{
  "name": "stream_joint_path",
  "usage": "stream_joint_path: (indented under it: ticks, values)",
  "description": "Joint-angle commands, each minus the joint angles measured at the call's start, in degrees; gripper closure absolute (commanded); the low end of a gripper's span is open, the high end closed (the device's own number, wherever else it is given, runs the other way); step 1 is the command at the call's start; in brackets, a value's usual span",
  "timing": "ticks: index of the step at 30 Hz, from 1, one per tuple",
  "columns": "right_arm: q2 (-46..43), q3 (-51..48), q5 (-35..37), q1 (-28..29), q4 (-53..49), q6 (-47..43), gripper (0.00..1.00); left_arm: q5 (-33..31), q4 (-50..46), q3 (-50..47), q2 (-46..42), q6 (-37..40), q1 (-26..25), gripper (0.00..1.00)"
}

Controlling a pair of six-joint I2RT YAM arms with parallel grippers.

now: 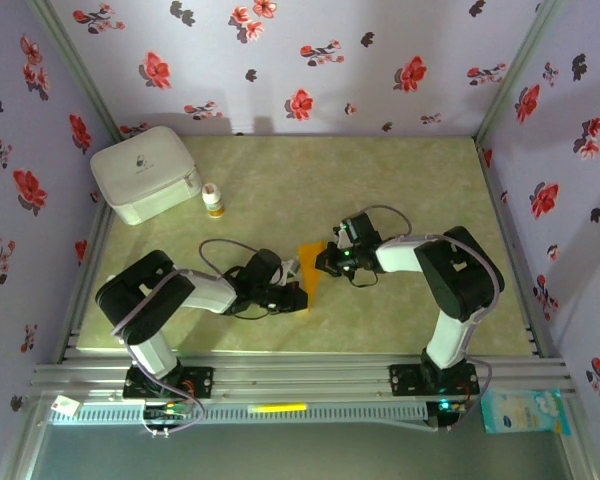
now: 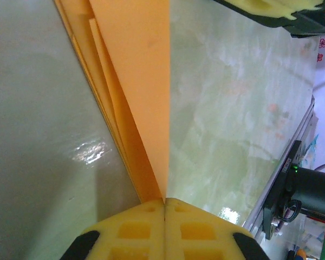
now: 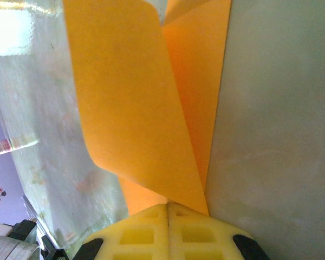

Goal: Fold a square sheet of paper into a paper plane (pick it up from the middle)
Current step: Perform the fifth fold on the wing at the bottom-center of the table.

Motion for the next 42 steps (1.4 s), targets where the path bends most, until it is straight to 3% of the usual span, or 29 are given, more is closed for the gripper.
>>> stream_joint_path:
  ticks: [1,8,15,18,31,42]
  values:
    - [3.0,-0.7,6.4,0.0,-5.5,-1.3,0.98,3.8,-8.3,-2.3,-0.9,1.0,-1.7,1.0]
    - [2.9,-0.5,6.2,0.0,-5.6,-1.2,0.98,1.1,-9.9,-3.3,-6.6,0.6,-1.7,0.81]
    - [2.5,-0.2,6.1,0.2,-5.3,-0.8,0.98,-11.4,-19.2,-2.0,-21.3,0.8,-0.4,0.78]
    - [2.6,-0.1,5.9,0.3,-5.4,-0.6,0.98,-12.0,-20.9,0.8,-23.1,1.8,0.8,0.79]
    - [2.7,-0.3,5.6,0.6,-4.4,0.1,0.98,-7.1,-19.3,16.0,-3.7,5.0,1.1,0.9]
    - [2.5,-0.7,5.2,0.7,-3.8,0.4,0.98,-9.4,-16.7,18.9,2.8,6.3,1.4,0.92]
